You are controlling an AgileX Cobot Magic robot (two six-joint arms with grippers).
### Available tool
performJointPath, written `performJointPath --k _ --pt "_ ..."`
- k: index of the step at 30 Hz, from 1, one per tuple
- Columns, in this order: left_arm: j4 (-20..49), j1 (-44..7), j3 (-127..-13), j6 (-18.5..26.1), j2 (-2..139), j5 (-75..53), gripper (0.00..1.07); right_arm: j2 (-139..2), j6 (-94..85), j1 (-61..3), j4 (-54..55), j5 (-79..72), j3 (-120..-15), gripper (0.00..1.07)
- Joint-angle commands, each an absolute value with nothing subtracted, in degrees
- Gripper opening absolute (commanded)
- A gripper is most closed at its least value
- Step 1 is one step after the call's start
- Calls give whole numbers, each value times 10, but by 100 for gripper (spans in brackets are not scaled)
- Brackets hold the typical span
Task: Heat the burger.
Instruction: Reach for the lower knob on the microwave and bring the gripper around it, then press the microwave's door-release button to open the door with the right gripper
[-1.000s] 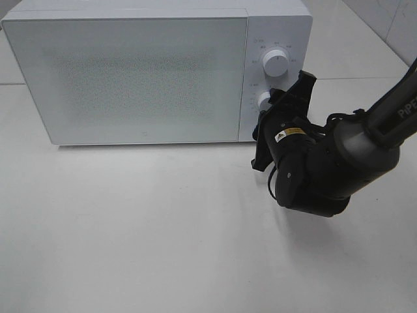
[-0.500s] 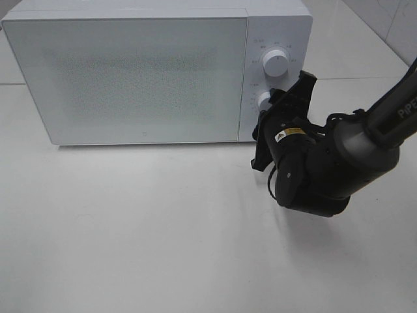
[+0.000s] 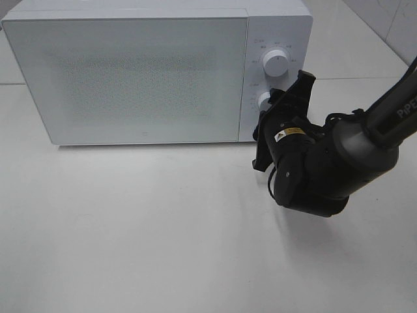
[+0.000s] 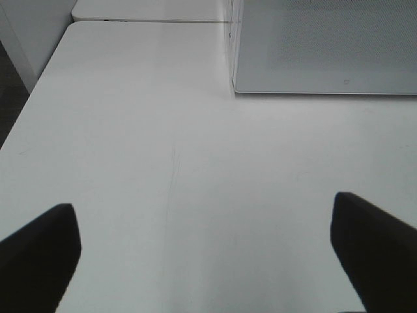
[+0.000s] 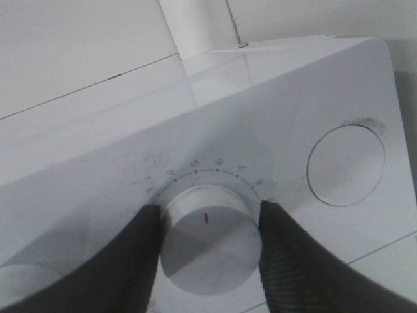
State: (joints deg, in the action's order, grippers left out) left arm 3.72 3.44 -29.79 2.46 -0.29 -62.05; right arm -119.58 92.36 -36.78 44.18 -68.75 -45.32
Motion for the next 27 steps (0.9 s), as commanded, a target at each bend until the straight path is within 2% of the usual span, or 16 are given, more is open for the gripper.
performJointPath --k 1,2,3,5,7,16,18,27 --pt "41 34 -296 25 -17 -612 98 -1187 904 -367 435 -803 -465 50" --pt "41 34 -296 25 -17 -612 98 -1187 904 -367 435 -803 -465 50" --pt "41 34 -296 25 -17 -612 98 -1187 895 -367 445 -803 -465 55" --pt "41 34 -296 25 -17 -612 98 -1186 891 -367 445 -803 -462 58" --pt "41 34 -296 25 -17 -612 98 -1173 865 -367 444 -803 -446 66" --pt "41 34 -296 25 -17 -612 98 -1157 830 -367 404 -792 -395 67" --pt "41 34 -296 25 -17 -612 98 -1137 796 -367 362 -767 -358 67" --pt "41 34 -296 25 -17 -612 98 -1077 696 -367 320 -716 -309 67"
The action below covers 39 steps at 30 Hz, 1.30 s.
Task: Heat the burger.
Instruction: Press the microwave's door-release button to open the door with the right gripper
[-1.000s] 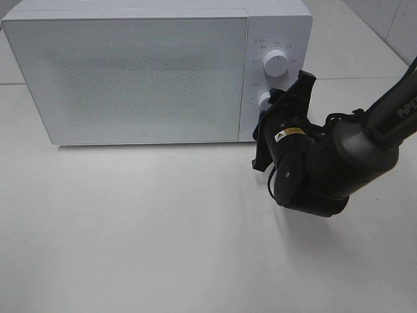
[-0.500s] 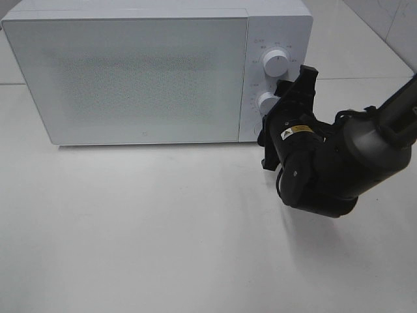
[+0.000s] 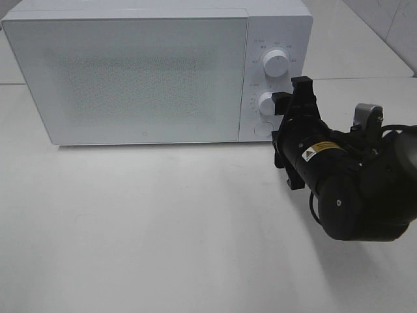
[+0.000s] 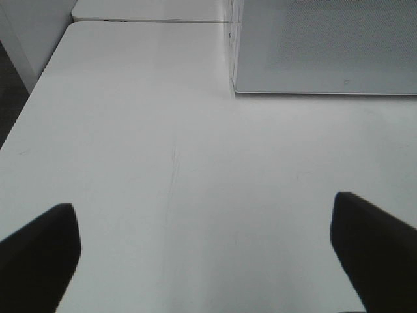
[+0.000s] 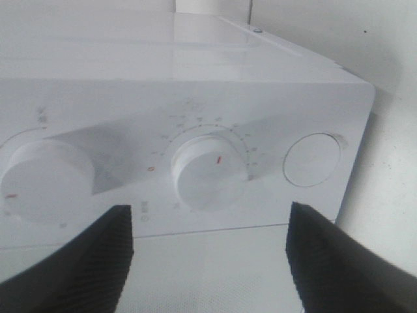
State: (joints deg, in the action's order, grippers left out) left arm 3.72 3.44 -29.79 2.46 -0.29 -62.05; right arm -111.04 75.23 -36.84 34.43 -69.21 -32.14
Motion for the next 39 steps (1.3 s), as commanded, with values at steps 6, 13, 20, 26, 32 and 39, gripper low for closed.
performJointPath --k 6,13,20,26,32,39 --pt "41 34 -296 25 -17 -612 98 -985 459 -367 291 -520 -299 67" --pt "41 34 -296 25 -17 -612 98 -907 238 -367 300 -355 -299 67" --pt "41 34 -296 25 -17 -612 98 -859 54 -367 315 -217 -300 67" --pt "41 34 -296 25 -17 -612 98 -839 -77 -319 316 -35 -329 67" --pt "41 34 -296 25 -17 -612 98 -813 -111 -273 241 143 -366 67" --pt "41 34 -296 25 -17 -612 98 -786 -88 -273 145 266 -389 67"
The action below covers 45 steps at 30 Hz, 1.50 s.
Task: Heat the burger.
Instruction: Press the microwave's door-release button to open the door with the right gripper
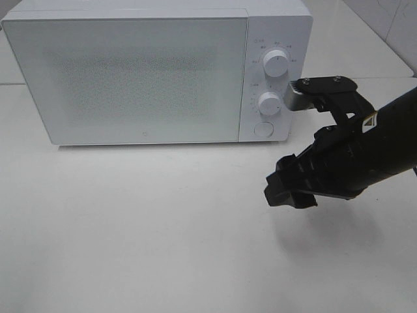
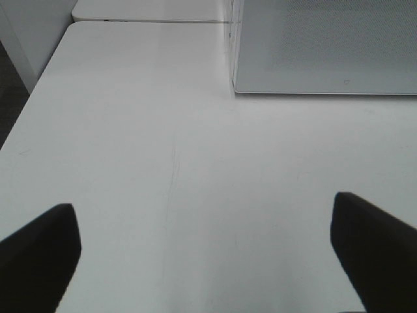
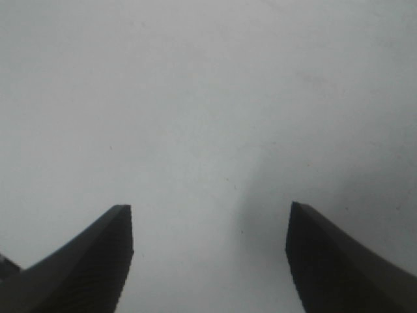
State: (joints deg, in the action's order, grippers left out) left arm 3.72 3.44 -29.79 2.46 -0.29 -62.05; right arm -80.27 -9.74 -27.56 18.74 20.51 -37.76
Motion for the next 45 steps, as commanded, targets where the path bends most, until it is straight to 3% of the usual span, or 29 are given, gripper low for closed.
performJointPath --k 1,14,27,35,45 --pt "41 34 -296 25 -17 -612 98 -781 -82 -273 135 284 -394 67" --pt "41 34 -296 25 -17 -612 98 -668 -79 -273 94 491 -416 67" --pt "41 34 -296 25 -17 -612 98 -484 -69 -273 65 570 -415 67" --pt "41 34 -296 25 -17 -612 98 -372 30 -273 -40 605 -407 82" --pt "41 34 -296 25 -17 -612 98 -290 29 -268 -53 631 -351 80"
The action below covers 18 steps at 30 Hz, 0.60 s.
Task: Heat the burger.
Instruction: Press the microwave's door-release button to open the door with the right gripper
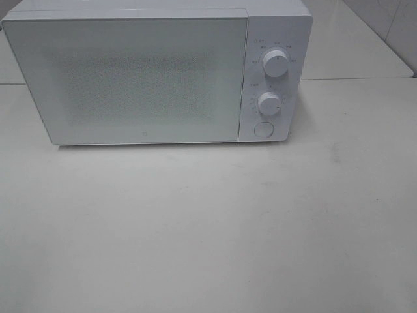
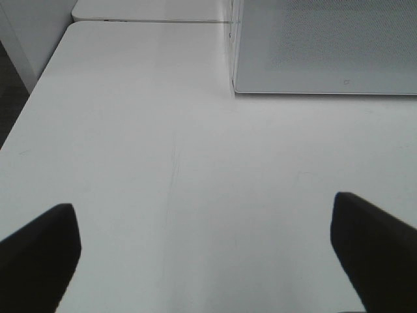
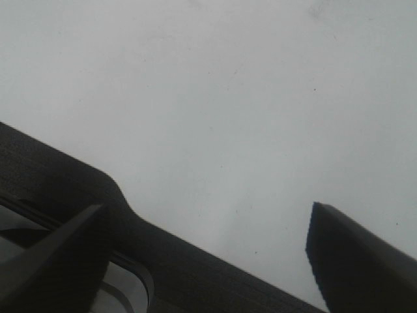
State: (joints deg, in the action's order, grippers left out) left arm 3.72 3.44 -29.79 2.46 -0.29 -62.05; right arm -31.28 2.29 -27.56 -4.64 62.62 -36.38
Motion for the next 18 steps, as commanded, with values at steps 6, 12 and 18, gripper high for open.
performJointPath --k 6,12,18 --pt "41 34 -296 25 -17 -612 98 -229 6 -189 -53 629 -337 78" --pt "41 34 -296 25 -17 -612 98 -144 44 -173 -39 623 -307 76" --pt "41 34 -296 25 -17 -612 98 -100 50 -170 -44 604 -305 76"
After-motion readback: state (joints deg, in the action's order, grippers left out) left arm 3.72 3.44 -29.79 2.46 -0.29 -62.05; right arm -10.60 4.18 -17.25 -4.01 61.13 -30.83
